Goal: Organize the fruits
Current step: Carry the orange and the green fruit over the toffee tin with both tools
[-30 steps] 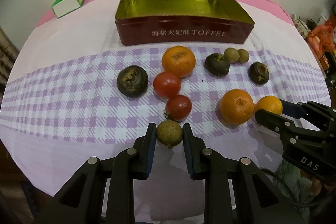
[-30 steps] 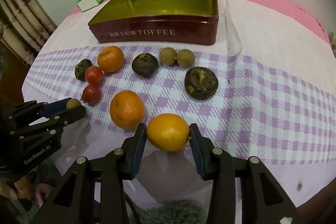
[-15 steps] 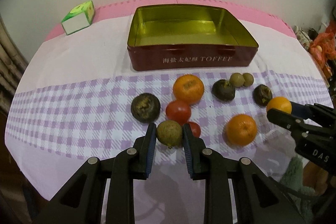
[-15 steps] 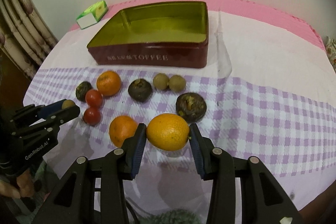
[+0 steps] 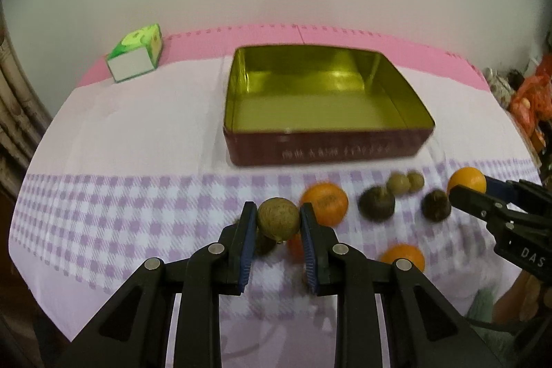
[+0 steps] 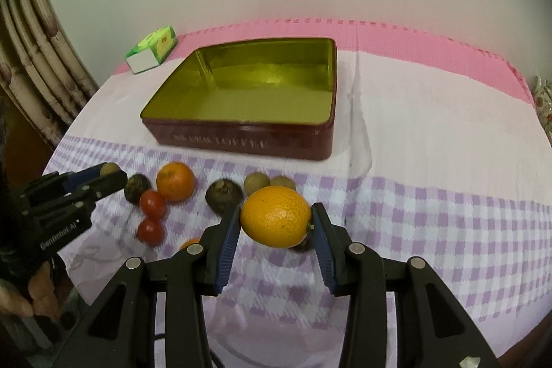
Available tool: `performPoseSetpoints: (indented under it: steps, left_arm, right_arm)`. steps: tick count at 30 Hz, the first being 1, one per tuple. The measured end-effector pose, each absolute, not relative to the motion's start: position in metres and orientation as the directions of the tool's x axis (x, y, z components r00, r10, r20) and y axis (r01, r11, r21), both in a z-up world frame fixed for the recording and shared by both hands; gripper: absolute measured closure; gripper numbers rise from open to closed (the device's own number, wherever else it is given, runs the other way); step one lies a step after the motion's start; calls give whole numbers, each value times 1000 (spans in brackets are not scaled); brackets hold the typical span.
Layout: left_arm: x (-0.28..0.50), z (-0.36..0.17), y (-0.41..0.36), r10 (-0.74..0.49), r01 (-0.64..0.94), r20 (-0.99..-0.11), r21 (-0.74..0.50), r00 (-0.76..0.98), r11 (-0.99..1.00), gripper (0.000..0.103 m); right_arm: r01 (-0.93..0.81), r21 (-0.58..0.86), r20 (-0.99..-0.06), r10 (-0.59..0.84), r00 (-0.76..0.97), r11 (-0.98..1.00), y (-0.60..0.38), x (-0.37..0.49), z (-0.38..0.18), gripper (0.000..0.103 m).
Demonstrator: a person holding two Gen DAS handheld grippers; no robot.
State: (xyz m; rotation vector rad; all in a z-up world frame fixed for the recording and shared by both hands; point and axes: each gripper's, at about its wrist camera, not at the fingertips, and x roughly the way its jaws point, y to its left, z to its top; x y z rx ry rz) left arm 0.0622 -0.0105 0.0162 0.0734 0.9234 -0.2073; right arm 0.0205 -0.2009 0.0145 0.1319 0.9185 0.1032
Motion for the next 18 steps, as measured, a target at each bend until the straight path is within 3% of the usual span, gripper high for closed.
performPoseSetpoints:
  steps: [10, 18]
  left_arm:
    - [107, 34, -8, -149, 195, -749, -27, 645, 980, 77]
    - [148, 28, -8, -154, 184, -787, -53, 597, 981, 77]
  right_arm:
    - [-49, 130, -747, 130, 652, 990, -202, 65, 35, 64]
    - [-56, 112, -770, 122, 626, 992, -198, 105, 32, 64]
